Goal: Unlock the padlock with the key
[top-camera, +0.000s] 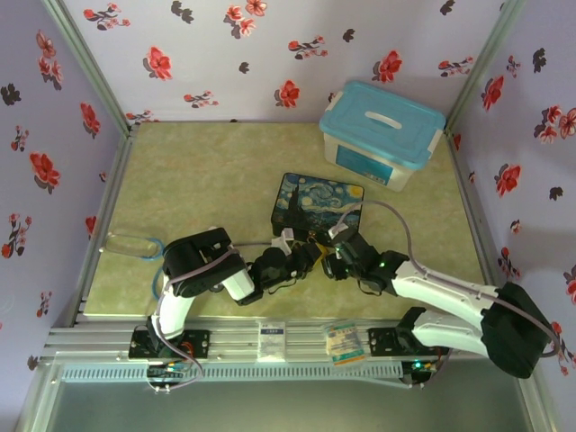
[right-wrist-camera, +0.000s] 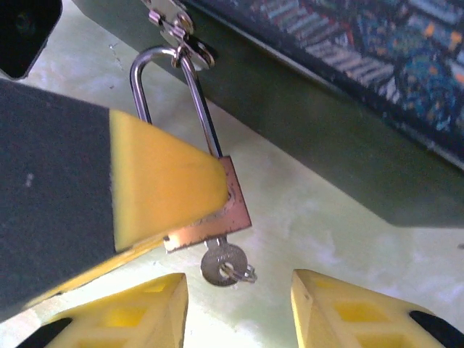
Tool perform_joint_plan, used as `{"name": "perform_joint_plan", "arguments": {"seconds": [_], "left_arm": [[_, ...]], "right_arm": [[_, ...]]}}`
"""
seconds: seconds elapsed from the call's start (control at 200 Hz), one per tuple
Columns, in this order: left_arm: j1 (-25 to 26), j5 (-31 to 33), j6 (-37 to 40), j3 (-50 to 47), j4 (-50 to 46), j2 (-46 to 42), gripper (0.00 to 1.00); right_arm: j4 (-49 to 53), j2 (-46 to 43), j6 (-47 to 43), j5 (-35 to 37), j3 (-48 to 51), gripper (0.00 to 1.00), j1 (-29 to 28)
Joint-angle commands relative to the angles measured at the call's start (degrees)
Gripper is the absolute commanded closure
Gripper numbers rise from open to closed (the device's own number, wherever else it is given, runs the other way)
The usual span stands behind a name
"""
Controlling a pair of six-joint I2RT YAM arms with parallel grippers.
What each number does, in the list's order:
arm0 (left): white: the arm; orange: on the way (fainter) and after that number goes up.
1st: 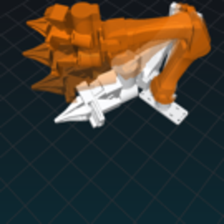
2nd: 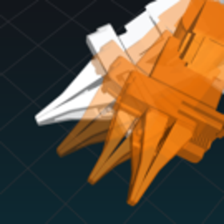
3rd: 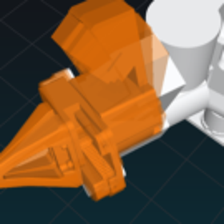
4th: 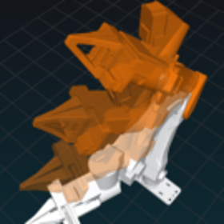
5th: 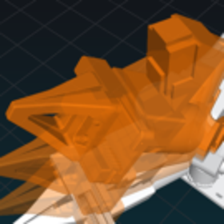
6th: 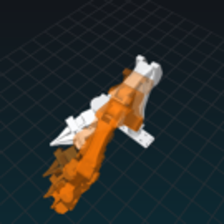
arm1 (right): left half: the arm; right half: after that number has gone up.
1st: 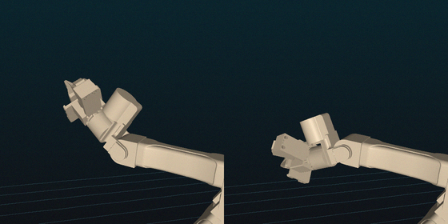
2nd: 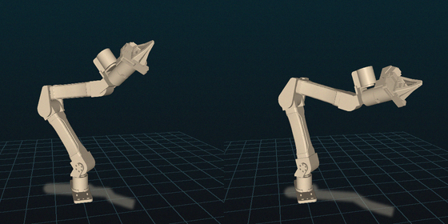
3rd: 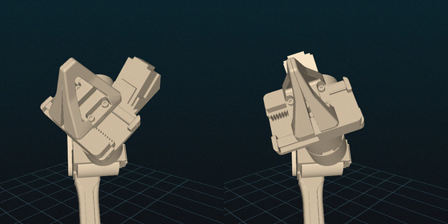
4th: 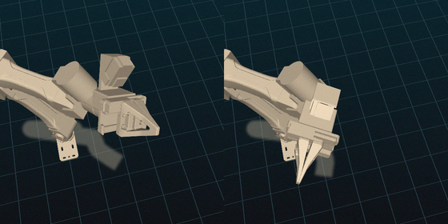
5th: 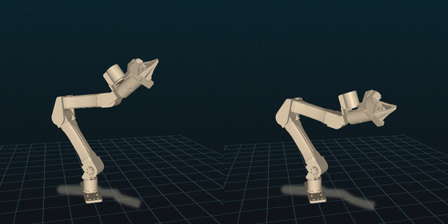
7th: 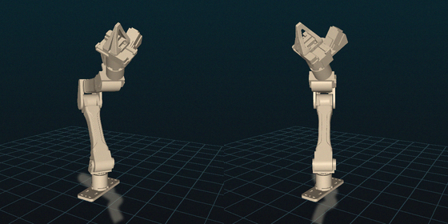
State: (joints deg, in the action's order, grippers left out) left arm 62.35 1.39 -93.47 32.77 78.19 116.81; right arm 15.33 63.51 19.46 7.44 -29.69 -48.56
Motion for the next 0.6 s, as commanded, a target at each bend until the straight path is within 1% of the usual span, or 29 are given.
{"name": "perform_joint_plan", "arguments": {"seconds": [0.0,0.155,0.245,0.33,0.37,0.41,0.47,0.595], "left_arm": [[-0.3,-0.88,0.9,-0.87,-4.36,-0.67,1.0],[-0.3,-0.83,0.92,-0.92,-4.6,-0.93,1.0],[-0.3,-0.72,0.9,-0.8,-4.62,-0.71,1.0],[-0.26,-0.8,0.79,-0.45,-4.64,-0.49,1.0],[-0.21,-0.8,0.83,-0.56,-4.7,-0.77,1.0],[-0.29,-0.85,0.91,-0.71,-4.67,-1.1,1.0],[-0.28,-0.69,1.09,-0.87,-4.95,-1.62,1.0],[-0.22,-0.8,0.75,-0.79,-4.89,-1.63,1.0]], "right_arm": [[0.55,1.82,-2.65,4.4,-2.37,0.59,-1.64],[1.26,3.64,-2.4,1.59,-3.07,0.61,-2.06],[1.32,3.22,-1.57,1.86,-2.41,0.61,-2.27],[1.59,3.64,-1.21,1.95,-2.44,0.64,-2.42],[1.13,3.83,-1.41,1.65,-2.31,0.69,-2.5],[0.85,4.05,-1.66,2.48,-2.38,0.71,-2.74],[0.59,4.98,-2.56,3.07,-2.94,0.71,-3.14],[0.72,8.0,-3.28,7.14,-4.33,0.71,-5.92]]}}
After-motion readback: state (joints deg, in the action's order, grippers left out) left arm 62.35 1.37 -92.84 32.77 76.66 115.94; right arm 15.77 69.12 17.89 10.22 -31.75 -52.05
